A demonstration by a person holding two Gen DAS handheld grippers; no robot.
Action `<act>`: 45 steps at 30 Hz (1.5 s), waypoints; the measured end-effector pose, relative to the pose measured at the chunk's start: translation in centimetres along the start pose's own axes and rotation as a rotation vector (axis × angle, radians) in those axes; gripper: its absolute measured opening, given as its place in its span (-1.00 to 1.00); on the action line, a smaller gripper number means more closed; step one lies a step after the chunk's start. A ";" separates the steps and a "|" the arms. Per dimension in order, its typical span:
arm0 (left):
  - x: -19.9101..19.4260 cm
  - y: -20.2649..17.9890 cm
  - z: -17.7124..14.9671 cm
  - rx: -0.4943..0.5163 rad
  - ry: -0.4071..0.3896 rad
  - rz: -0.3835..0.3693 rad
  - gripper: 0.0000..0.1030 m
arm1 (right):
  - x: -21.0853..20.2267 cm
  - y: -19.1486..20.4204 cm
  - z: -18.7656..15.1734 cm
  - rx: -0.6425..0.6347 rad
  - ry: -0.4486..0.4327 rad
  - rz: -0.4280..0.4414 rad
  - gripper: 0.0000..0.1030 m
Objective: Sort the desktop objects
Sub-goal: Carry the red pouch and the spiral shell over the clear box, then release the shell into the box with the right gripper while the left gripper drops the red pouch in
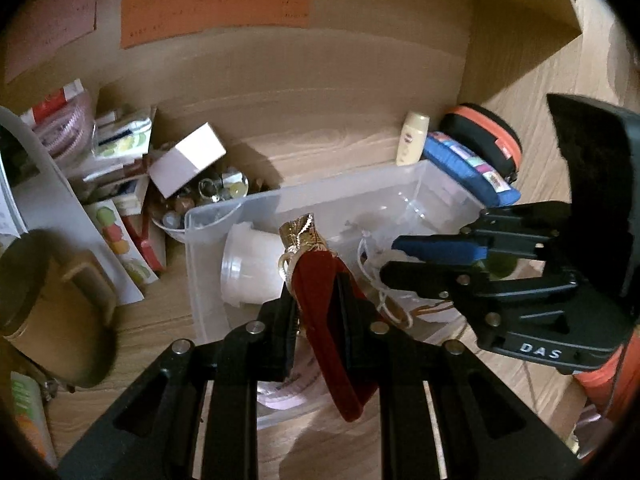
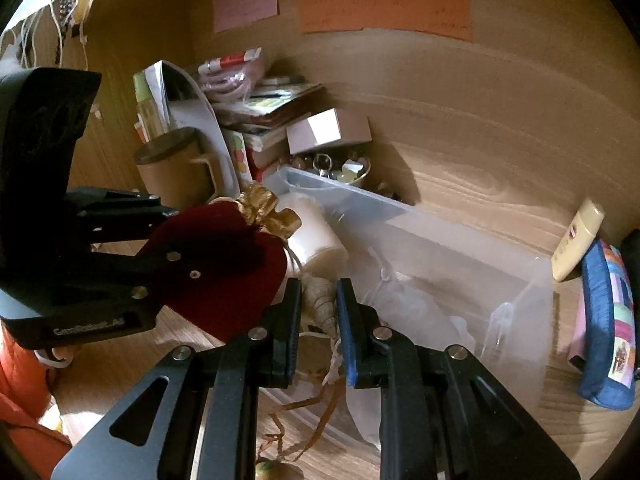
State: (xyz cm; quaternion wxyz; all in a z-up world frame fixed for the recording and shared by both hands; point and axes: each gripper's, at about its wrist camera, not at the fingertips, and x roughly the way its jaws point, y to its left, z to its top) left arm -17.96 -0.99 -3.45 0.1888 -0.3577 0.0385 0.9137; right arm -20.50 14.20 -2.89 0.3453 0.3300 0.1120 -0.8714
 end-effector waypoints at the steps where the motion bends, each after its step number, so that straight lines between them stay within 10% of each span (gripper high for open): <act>1: 0.2 0.0 -0.1 -0.001 0.004 0.003 -0.69 | 0.0 0.1 -0.1 -0.007 -0.001 -0.004 -0.69; 13: 1.9 0.4 -1.0 0.004 0.044 0.071 -0.66 | 0.9 1.4 -0.4 -0.102 -0.017 -0.096 -0.69; 22: 1.7 0.4 -1.3 0.010 0.010 0.125 0.03 | 1.2 1.7 -0.4 -0.114 -0.035 -0.112 -0.64; 40: 0.6 0.5 -1.3 0.001 -0.031 0.136 0.32 | -0.1 0.8 -0.8 -0.077 -0.104 -0.157 0.19; 45: -0.4 0.8 -1.1 -0.011 -0.067 0.157 0.67 | -1.5 0.9 -0.8 -0.086 -0.177 -0.182 0.60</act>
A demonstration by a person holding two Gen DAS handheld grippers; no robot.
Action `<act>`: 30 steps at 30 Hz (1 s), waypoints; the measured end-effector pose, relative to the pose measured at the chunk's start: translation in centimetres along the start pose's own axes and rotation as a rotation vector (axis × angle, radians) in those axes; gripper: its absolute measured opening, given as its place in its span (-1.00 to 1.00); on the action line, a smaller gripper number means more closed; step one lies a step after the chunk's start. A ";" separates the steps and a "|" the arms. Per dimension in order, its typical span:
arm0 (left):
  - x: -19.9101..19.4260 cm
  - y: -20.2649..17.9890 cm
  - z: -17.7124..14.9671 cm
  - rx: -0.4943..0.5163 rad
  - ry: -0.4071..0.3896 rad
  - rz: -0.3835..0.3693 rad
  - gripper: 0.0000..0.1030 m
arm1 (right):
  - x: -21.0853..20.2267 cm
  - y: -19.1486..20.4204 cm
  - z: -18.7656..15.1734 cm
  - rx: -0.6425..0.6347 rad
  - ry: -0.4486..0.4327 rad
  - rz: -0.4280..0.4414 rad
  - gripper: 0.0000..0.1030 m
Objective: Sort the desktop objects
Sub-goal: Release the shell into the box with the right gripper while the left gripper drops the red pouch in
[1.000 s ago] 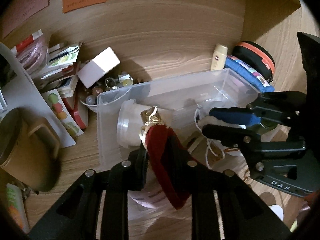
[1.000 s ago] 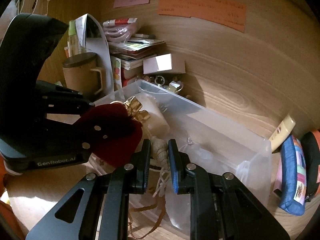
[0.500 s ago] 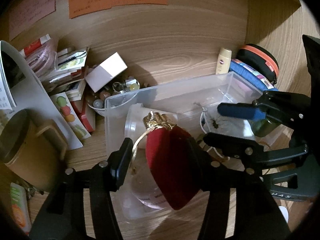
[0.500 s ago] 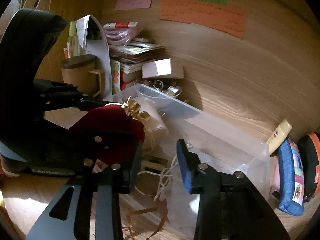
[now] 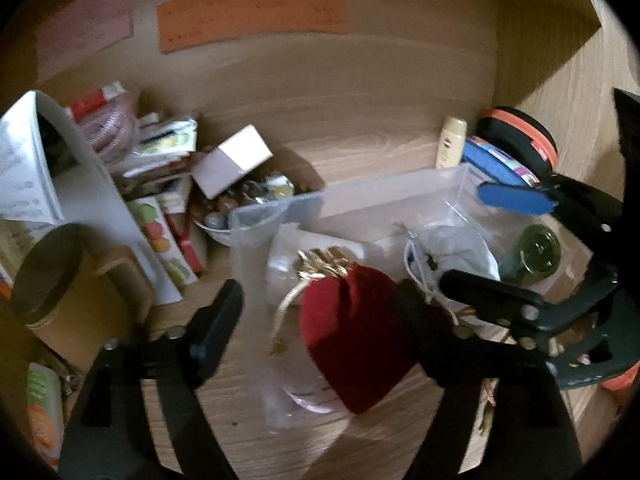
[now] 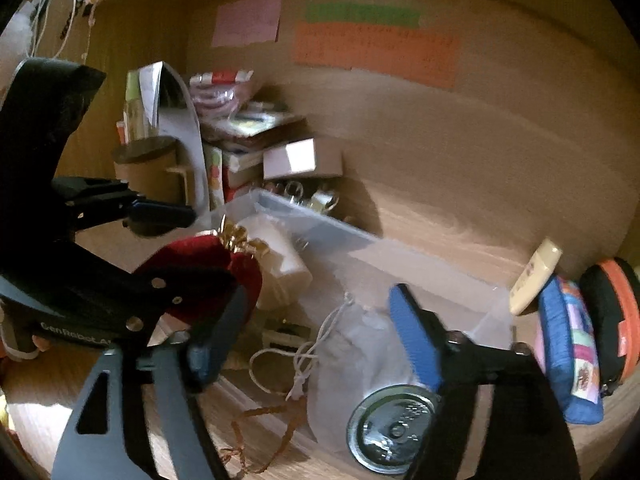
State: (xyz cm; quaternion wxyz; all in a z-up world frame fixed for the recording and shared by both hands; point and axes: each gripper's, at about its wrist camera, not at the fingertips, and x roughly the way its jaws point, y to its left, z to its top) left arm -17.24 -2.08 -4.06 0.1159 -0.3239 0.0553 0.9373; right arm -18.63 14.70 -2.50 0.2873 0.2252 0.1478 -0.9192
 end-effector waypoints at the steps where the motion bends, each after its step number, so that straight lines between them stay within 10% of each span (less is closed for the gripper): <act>1: -0.4 0.2 0.1 -0.009 -0.014 0.000 0.72 | -0.4 0.0 0.1 -0.001 -0.021 -0.005 0.61; 16: -3.1 1.3 0.0 -0.042 -0.077 -0.025 0.95 | -1.7 -0.2 0.9 -0.001 -0.035 -0.068 0.99; 30: -8.1 1.4 -4.9 -0.051 -0.067 0.103 0.96 | -5.6 -0.4 -0.9 0.105 0.039 -0.072 0.99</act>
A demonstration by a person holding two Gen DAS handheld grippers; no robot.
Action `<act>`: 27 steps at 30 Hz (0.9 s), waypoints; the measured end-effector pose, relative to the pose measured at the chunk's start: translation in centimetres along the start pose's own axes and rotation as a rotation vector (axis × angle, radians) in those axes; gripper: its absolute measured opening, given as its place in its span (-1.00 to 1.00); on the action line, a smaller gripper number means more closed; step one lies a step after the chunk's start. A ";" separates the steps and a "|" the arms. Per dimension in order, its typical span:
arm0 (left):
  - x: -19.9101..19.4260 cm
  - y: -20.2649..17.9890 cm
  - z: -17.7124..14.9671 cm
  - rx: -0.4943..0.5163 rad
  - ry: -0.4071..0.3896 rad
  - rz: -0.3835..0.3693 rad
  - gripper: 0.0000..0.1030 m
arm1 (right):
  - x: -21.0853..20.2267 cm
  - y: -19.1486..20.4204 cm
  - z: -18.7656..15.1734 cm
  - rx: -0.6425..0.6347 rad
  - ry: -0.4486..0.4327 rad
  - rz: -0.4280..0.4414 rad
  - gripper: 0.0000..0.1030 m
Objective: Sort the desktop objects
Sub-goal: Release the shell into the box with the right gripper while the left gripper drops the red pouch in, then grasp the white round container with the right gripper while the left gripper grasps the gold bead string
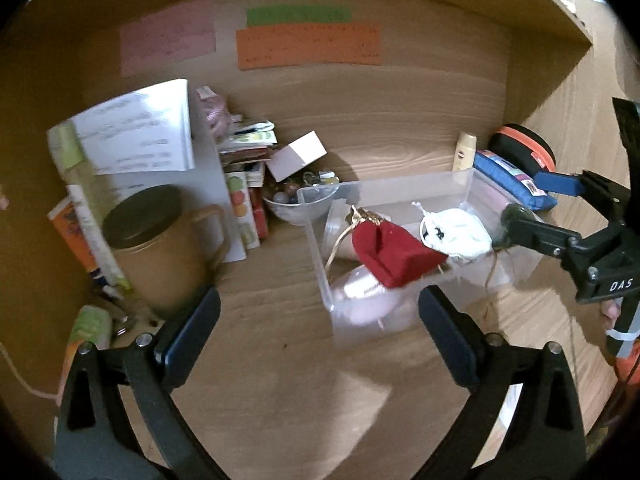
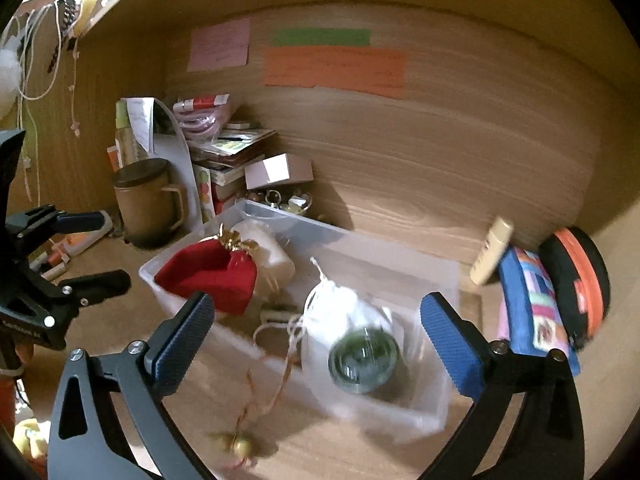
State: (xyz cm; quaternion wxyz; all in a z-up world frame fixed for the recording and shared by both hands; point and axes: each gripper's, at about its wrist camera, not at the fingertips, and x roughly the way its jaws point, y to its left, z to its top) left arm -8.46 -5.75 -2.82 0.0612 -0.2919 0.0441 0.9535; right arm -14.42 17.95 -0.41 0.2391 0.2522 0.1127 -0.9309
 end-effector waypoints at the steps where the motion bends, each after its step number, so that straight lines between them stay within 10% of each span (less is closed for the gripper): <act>1: -0.4 0.0 -0.3 -0.004 -0.006 -0.001 0.97 | -0.5 0.1 -0.4 0.001 -0.001 -0.009 0.99; 7: -1.9 -0.4 -2.0 -0.040 0.003 -0.042 0.98 | -3.1 1.4 -3.6 -0.016 0.035 -0.058 1.00; 27: -1.7 -4.1 -6.2 -0.044 0.136 -0.094 0.98 | -2.1 6.2 -11.0 0.023 0.230 0.158 0.79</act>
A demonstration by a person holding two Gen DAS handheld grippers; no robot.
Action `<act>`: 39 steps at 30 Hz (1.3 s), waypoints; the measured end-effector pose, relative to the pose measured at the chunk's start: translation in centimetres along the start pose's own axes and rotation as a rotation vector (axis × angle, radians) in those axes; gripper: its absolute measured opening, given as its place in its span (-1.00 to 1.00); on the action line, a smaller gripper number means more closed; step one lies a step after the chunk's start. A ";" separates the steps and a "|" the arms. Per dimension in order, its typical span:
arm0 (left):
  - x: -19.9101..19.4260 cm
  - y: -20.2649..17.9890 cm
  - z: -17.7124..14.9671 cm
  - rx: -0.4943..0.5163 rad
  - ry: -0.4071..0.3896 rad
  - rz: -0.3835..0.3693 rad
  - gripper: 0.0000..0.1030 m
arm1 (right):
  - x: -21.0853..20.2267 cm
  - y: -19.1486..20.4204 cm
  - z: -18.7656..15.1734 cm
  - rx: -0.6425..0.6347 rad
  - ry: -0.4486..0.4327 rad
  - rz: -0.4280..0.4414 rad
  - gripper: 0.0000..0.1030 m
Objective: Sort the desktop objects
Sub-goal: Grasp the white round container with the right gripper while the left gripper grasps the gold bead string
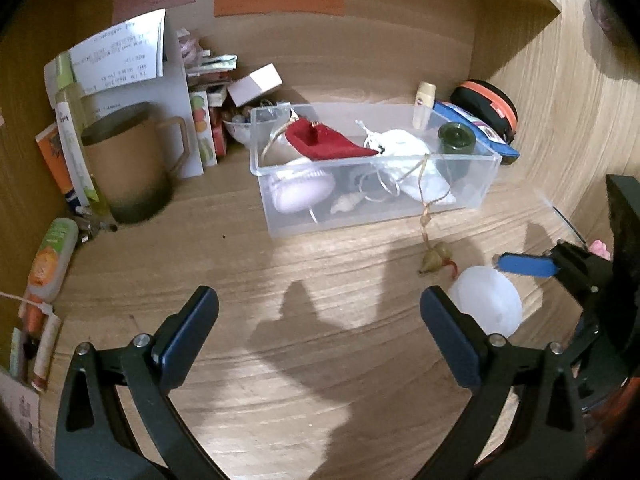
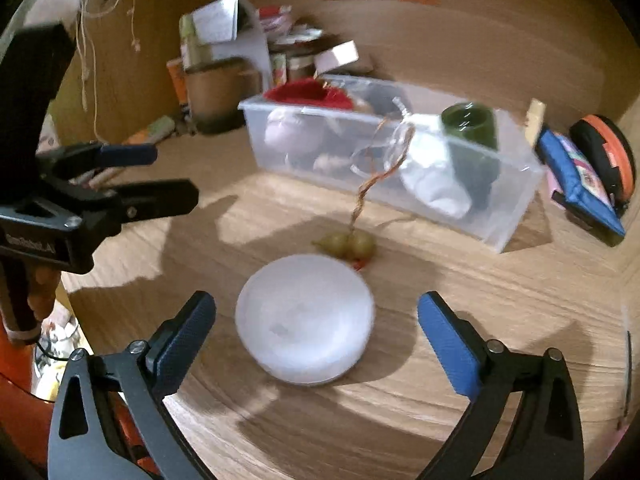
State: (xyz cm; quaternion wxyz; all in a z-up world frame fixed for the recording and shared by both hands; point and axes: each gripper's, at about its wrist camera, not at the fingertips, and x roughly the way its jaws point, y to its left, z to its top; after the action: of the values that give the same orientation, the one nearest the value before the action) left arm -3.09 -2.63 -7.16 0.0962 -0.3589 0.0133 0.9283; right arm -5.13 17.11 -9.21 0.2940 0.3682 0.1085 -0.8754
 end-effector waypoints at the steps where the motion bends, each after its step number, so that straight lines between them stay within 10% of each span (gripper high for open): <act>1: 0.1 0.0 -0.1 -0.007 0.004 -0.002 0.98 | 0.3 0.0 0.0 0.005 0.010 0.011 0.74; 6: 0.8 -0.5 -0.4 -0.025 0.020 -0.023 0.98 | 0.6 -0.3 0.0 0.025 0.019 0.039 0.23; 22: 6.3 -6.6 2.6 0.158 0.078 -0.075 0.97 | -2.7 -5.8 -1.2 0.114 -0.016 -0.086 0.22; 39: 9.2 -8.6 3.3 0.232 0.169 -0.143 -0.58 | -4.3 -9.2 -0.2 0.121 -0.065 -0.140 0.22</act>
State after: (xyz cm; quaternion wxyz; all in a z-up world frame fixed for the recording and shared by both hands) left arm -10.31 7.67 -10.46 0.2016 -0.4220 0.1029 0.8779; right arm -8.16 26.44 -6.55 0.2128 0.3484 0.0713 -0.9101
